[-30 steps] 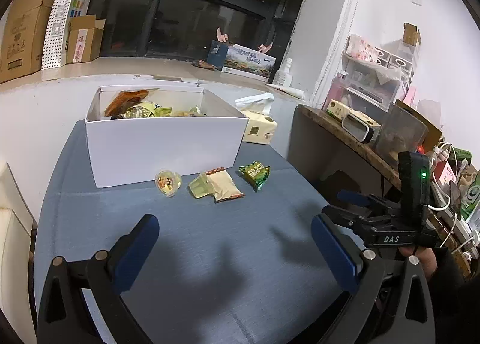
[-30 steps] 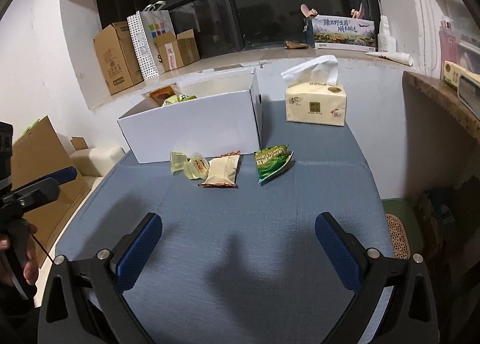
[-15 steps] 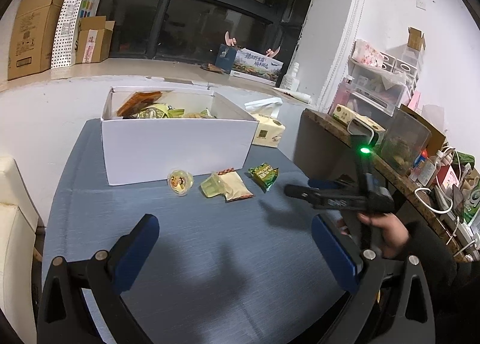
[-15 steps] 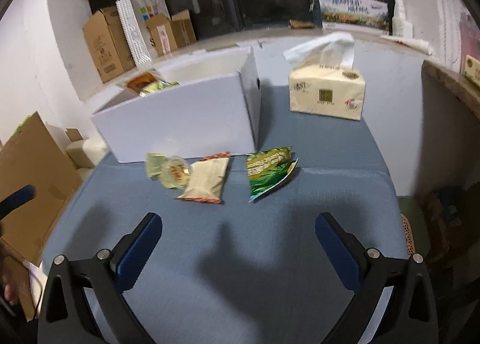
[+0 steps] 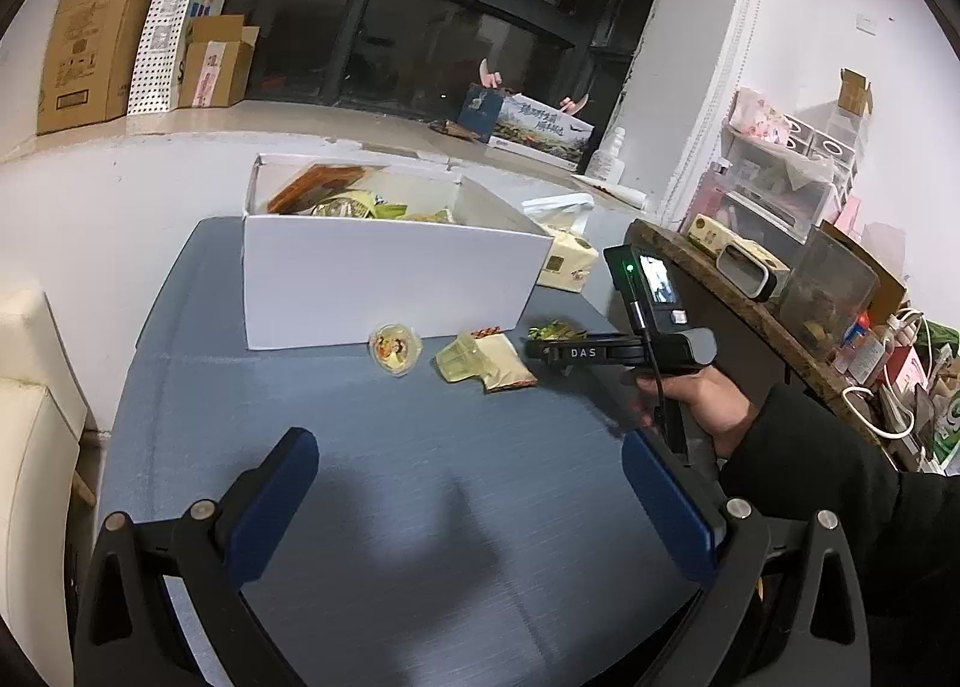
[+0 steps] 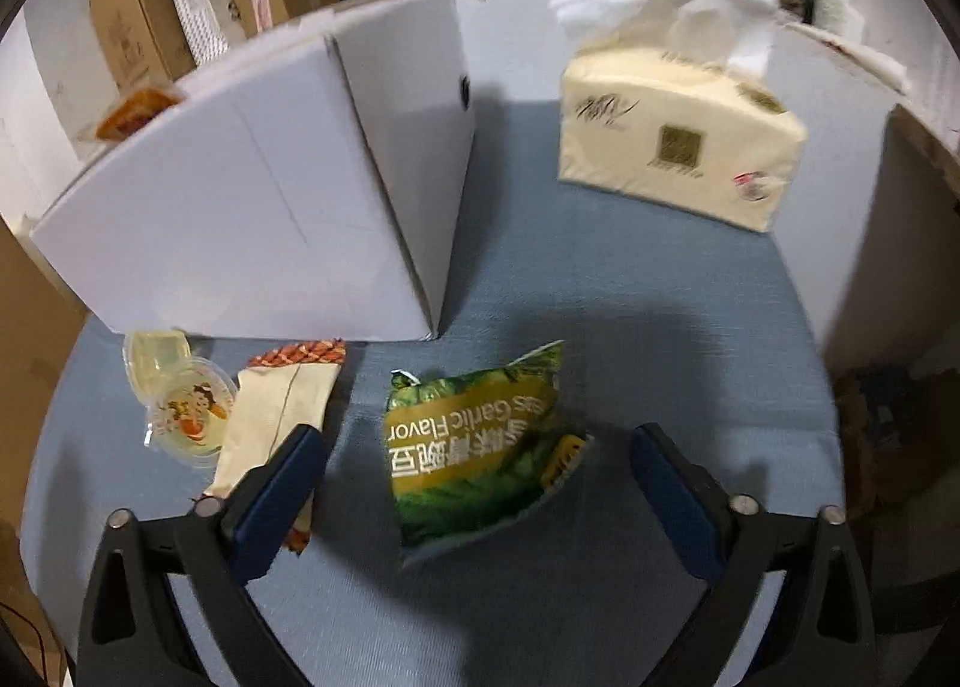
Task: Organize snacks
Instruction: 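Grasp the green garlic-flavour pea packet with the right gripper while the left grasps a jelly cup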
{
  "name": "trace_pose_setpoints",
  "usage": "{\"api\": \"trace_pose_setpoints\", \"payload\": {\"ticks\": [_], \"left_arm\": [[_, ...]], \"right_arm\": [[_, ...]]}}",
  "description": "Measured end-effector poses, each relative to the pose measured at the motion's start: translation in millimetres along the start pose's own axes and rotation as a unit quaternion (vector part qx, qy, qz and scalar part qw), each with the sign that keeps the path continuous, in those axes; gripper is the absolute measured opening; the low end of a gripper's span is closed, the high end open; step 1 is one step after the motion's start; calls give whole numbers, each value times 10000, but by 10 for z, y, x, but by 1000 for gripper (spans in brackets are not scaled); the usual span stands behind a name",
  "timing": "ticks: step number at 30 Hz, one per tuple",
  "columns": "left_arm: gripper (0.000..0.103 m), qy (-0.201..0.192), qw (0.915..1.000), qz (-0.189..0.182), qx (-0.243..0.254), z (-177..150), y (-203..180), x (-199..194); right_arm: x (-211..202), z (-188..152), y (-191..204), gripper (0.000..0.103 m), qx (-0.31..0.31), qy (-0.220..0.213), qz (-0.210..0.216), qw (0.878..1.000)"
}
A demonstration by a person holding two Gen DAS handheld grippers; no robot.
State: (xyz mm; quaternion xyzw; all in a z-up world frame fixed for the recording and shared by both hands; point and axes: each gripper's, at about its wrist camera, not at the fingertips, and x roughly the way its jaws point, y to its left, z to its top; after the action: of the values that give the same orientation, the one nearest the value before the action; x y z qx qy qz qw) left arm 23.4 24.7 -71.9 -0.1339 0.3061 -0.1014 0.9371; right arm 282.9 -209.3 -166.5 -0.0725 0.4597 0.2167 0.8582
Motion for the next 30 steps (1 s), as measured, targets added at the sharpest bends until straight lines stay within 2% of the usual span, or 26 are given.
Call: {"api": "trace_pose_setpoints", "payload": {"ticks": [1,2,4,9,14,17,22,25,26,28,30], "left_arm": [[103,9,10000,11,-18,-3,9,7],[103,24,10000,17,-34,-5,21,18],[103,69,10000,15,-27,-8,25,51],[103,209,9996,-5,180,40,-52,227],[103,543,9984,51,159,210,-109,741],[103,820,9965,-155,-102,289,-160,1165],[102,987,9938,343,-368,415,-184,1728],[100,1102,9892,578,-780,468,-100,2015],[95,1112,9879,675,-844,478,-80,2079],[76,1213,9836,979,-910,479,-48,2238],[35,1232,9810,1084,-1032,463,-20,2298]], "right_arm": [[-6,5,9,59,-52,5,-232,9997],[-21,4,2,55,-34,7,-358,9994],[-69,-35,-63,54,146,-54,-98,9998],[-292,-172,-145,52,262,-274,136,9992],[-794,-434,-82,52,383,-648,502,9959],[-1052,-625,-40,52,424,-902,680,9927],[-1404,-836,7,53,310,-1098,687,9911],[-1534,-894,-15,53,340,-1259,733,9887],[-1565,-919,-12,53,335,-1317,689,9883],[-1619,-991,1,53,332,-1363,692,9877],[-1628,-1030,7,53,350,-1377,685,9875]]}}
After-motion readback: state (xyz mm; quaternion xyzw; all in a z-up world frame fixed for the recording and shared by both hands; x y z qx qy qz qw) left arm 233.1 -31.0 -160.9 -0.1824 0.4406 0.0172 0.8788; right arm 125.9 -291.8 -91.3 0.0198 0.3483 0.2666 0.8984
